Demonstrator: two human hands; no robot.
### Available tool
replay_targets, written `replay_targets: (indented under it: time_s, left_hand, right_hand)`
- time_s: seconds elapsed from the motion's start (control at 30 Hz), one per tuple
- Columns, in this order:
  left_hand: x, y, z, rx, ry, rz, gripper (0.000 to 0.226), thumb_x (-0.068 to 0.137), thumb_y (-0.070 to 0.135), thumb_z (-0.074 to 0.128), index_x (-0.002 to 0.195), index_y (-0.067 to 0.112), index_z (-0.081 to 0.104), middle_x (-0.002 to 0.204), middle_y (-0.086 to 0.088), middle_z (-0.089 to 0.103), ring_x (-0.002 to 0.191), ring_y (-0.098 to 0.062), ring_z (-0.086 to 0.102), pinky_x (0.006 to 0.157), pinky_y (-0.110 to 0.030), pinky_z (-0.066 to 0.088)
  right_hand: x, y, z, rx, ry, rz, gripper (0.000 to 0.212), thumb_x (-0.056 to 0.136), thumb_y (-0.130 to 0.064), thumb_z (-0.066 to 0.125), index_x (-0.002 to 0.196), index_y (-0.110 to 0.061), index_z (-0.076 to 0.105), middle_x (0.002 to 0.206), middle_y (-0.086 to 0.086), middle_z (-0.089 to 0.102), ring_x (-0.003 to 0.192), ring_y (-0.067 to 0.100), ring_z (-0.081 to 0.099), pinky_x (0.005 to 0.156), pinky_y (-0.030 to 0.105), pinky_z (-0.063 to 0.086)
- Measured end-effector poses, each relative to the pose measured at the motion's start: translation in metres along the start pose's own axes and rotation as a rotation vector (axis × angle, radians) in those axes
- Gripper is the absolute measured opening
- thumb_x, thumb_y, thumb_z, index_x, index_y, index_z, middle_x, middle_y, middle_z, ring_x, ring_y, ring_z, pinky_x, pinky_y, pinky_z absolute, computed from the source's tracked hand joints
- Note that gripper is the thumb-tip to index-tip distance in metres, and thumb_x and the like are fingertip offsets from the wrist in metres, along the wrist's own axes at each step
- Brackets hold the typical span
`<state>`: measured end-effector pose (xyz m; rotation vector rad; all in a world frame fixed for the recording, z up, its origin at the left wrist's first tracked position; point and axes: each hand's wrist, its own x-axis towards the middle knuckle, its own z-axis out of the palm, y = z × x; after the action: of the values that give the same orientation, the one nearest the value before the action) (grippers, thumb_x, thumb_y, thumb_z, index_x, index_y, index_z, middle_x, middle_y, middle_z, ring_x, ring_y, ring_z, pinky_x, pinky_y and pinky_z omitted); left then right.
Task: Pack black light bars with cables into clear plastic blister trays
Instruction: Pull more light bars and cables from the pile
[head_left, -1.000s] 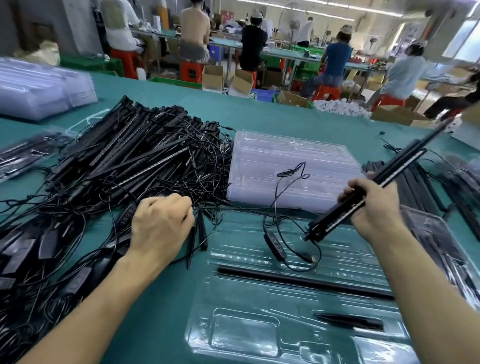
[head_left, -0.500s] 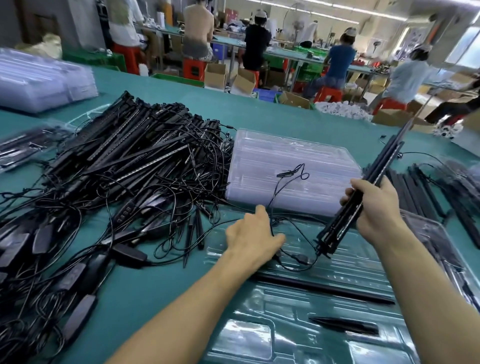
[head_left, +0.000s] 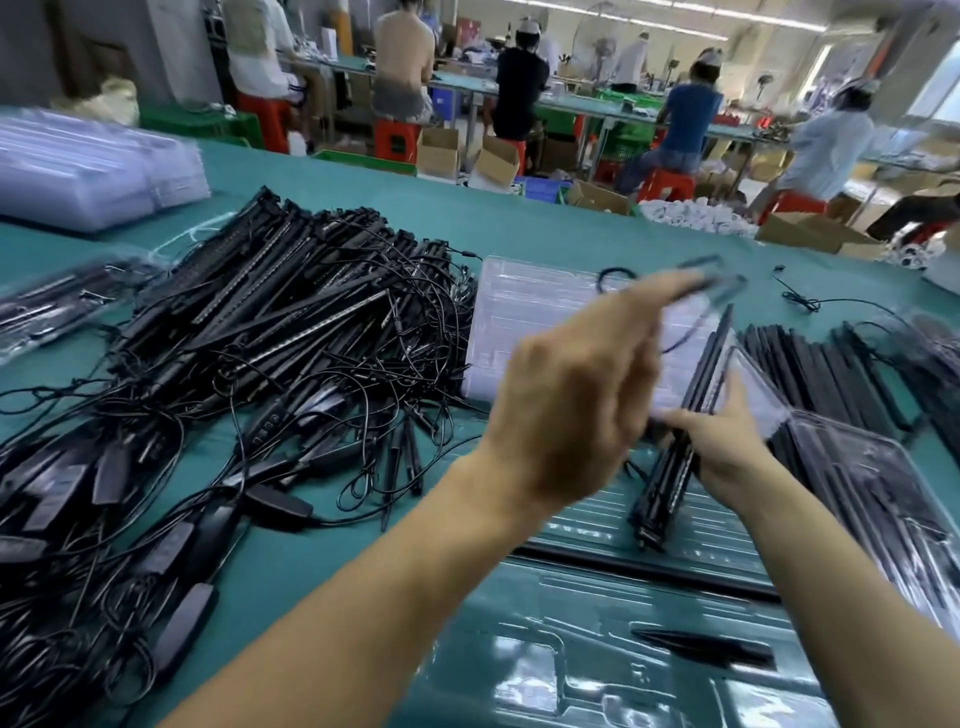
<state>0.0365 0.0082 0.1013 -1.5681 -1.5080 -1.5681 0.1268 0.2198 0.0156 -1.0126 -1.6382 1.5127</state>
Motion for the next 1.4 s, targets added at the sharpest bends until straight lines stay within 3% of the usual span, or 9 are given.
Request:
replay_targets:
  time_s: [0.1, 0.2, 0.43, 0.67, 0.8, 0.9, 1.07, 1.2, 1.4]
  left_hand:
    - [-0.006, 0.012, -0.005, 0.158, -0.350, -0.012, 0.035, 0.100, 0.017, 0.046, 0.133, 0.020, 0.058, 0.104, -0.001, 0.070, 0.079, -0.033, 0.066, 0.061, -0.044, 0.054]
    - [-0.014, 0.007, -0.009, 0.315, -0.420, -0.070, 0.038, 0.102, 0.022, 0.040, 0.136, 0.028, 0.056, 0.096, 0.000, 0.069, 0.068, -0.032, 0.063, 0.055, -0.042, 0.052]
    - [-0.015, -0.029, -0.026, 0.457, -0.340, -0.336, 0.037, 0.107, 0.022, 0.041, 0.136, 0.042, 0.051, 0.094, 0.005, 0.069, 0.071, -0.023, 0.065, 0.061, -0.037, 0.056]
    - [-0.002, -0.033, -0.037, -0.038, -0.275, -0.380, 0.032, 0.103, 0.017, 0.048, 0.130, 0.023, 0.064, 0.117, 0.000, 0.072, 0.106, -0.017, 0.067, 0.090, -0.039, 0.054]
    - [0.000, -0.020, -0.029, -0.015, -0.224, -0.201, 0.034, 0.100, 0.015, 0.055, 0.133, 0.014, 0.061, 0.094, -0.010, 0.069, 0.088, -0.024, 0.065, 0.080, -0.039, 0.053]
    - [0.003, -0.023, -0.043, -0.117, -0.234, -0.255, 0.057, 0.090, 0.037, 0.068, 0.142, 0.023, 0.051, 0.082, 0.002, 0.054, 0.073, -0.010, 0.053, 0.069, -0.023, 0.051]
    - [-0.031, -0.060, -0.063, 0.149, -0.465, -0.547, 0.041, 0.093, 0.045, 0.058, 0.129, 0.026, 0.058, 0.115, 0.009, 0.058, 0.101, -0.005, 0.059, 0.090, -0.036, 0.054]
    - [-0.076, -0.085, -0.062, 0.547, -0.945, -0.599, 0.052, 0.091, 0.053, 0.058, 0.136, 0.030, 0.047, 0.126, 0.003, 0.053, 0.118, -0.021, 0.051, 0.099, -0.042, 0.044]
    - [-0.102, -0.098, -0.063, 0.427, -0.552, -0.666, 0.032, 0.101, 0.043, 0.045, 0.088, 0.021, 0.064, 0.079, 0.006, 0.061, 0.082, -0.022, 0.058, 0.075, -0.040, 0.048]
  right_hand:
    - [-0.002, 0.002, 0.009, -0.354, -0.040, -0.061, 0.071, 0.084, -0.008, 0.069, 0.144, -0.022, 0.032, 0.125, 0.014, 0.058, 0.106, 0.032, 0.060, 0.086, 0.050, 0.055]
    - [0.000, -0.001, 0.010, -0.641, -0.039, -0.077, 0.081, 0.087, -0.032, 0.071, 0.152, -0.018, 0.025, 0.149, 0.012, 0.041, 0.136, 0.031, 0.040, 0.111, 0.043, 0.036]
    - [-0.021, -0.042, -0.033, -0.248, 0.093, -0.236, 0.043, 0.089, 0.012, 0.055, 0.118, -0.018, 0.066, 0.094, -0.011, 0.066, 0.085, 0.004, 0.057, 0.076, 0.021, 0.050]
    - [-0.091, -0.066, 0.023, -0.334, -0.819, -0.313, 0.111, 0.056, -0.026, 0.094, 0.147, -0.045, 0.033, 0.141, -0.008, 0.054, 0.131, 0.009, 0.049, 0.106, 0.033, 0.044]
    - [-0.108, -0.060, 0.070, -0.386, -0.832, -0.333, 0.034, 0.074, -0.017, 0.074, 0.103, -0.003, 0.064, 0.093, 0.019, 0.066, 0.083, 0.021, 0.057, 0.072, 0.043, 0.048]
    - [-0.102, -0.061, 0.072, -0.253, -0.671, -0.284, 0.010, 0.088, -0.014, 0.054, 0.088, -0.011, 0.063, 0.074, 0.004, 0.067, 0.065, 0.025, 0.066, 0.055, 0.033, 0.052]
    - [-0.083, -0.078, 0.027, 0.536, -0.391, -0.154, 0.032, 0.102, -0.036, 0.041, 0.081, -0.021, 0.059, 0.057, -0.006, 0.038, 0.036, 0.002, 0.028, 0.035, 0.015, 0.025]
    - [-0.077, -0.081, -0.015, 1.070, -0.945, 0.054, 0.046, 0.106, -0.043, 0.032, 0.104, -0.003, 0.055, 0.065, 0.005, 0.032, 0.044, 0.011, 0.020, 0.042, 0.023, 0.018]
    - [-0.077, -0.070, -0.043, 0.634, -0.875, 0.258, 0.054, 0.098, -0.052, 0.050, 0.102, 0.000, 0.060, 0.069, 0.017, 0.055, 0.037, 0.008, 0.033, 0.039, 0.013, 0.020]
